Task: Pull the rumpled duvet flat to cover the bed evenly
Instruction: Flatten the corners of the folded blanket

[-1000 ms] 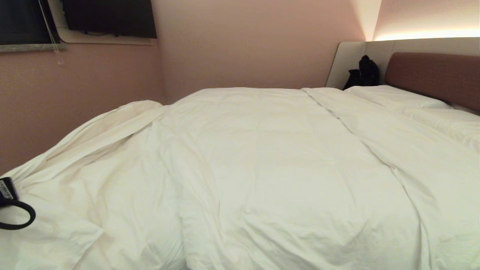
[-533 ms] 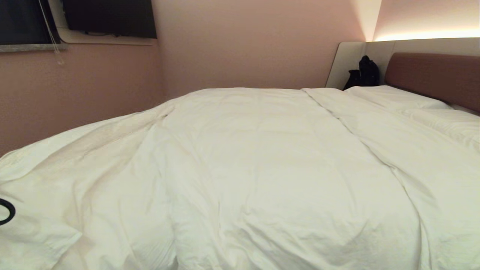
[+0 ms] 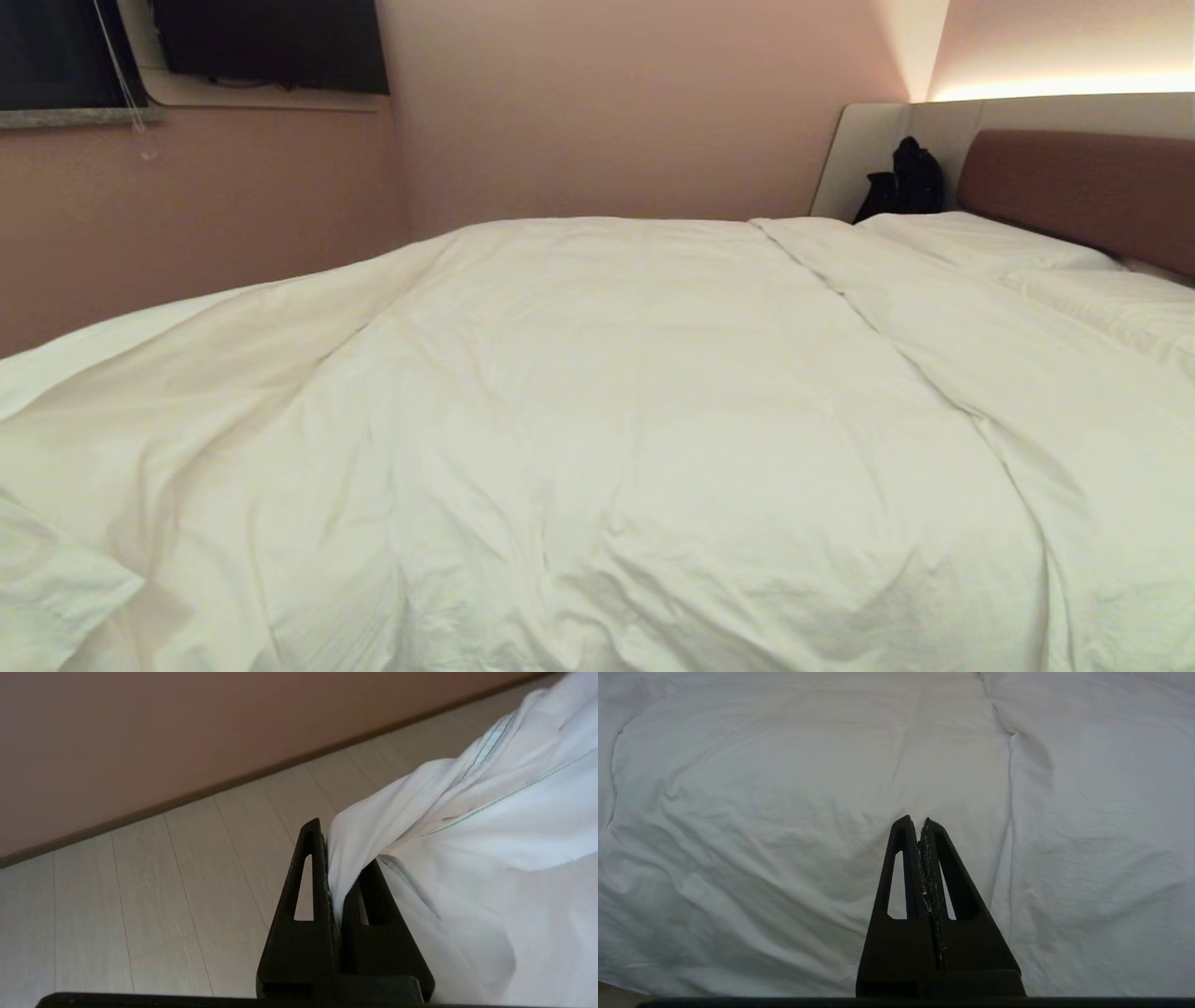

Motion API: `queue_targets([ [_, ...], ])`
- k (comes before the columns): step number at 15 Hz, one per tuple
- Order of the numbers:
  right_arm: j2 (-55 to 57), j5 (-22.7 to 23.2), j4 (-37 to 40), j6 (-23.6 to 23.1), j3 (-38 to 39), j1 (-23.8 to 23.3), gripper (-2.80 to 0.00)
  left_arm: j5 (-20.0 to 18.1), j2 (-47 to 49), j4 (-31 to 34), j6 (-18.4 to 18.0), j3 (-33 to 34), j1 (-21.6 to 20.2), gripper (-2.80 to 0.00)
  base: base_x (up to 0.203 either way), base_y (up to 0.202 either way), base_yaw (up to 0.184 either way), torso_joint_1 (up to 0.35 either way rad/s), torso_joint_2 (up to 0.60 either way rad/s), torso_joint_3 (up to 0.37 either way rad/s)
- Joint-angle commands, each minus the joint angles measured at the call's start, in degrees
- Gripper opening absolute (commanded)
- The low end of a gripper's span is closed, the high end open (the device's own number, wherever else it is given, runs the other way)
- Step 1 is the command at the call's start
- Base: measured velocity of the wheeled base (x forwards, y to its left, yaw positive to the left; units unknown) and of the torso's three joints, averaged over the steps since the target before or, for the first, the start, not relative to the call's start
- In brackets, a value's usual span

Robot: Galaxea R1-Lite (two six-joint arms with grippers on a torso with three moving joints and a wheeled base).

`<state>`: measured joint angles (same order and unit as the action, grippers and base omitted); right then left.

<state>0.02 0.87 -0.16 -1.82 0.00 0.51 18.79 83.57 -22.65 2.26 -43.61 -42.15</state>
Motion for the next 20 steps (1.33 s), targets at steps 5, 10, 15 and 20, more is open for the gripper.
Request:
queue_targets([
  [5,0.06,0.01,-0.02,-0.02,0.00,0.02,-2.80,0.29,2.82,-4.27,-5.79,-2.62,-0.48,-2.80,0.000,0.000,0.000,0.000,0.00,0.000],
  [10,0.06,0.01,-0.02,-0.02,0.00,0.02,-2.80,1.12,6.07,-16.53,-11.22,-2.64,-0.94,-2.80,0.000,0.000,0.000,0.000,0.00,0.000],
  [15,0.06,0.01,-0.02,-0.02,0.00,0.02,-2.80,1.69,6.87,-19.19,-13.24,-3.41,-1.98,-2.80,0.000,0.000,0.000,0.000,0.00,0.000],
  [20,0.06,0.01,-0.02,-0.02,0.00,0.02,-2.80,1.69,9.49,-25.73,-17.59,-3.04,-3.86,-2.80,0.000,0.000,0.000,0.000,0.00,0.000],
])
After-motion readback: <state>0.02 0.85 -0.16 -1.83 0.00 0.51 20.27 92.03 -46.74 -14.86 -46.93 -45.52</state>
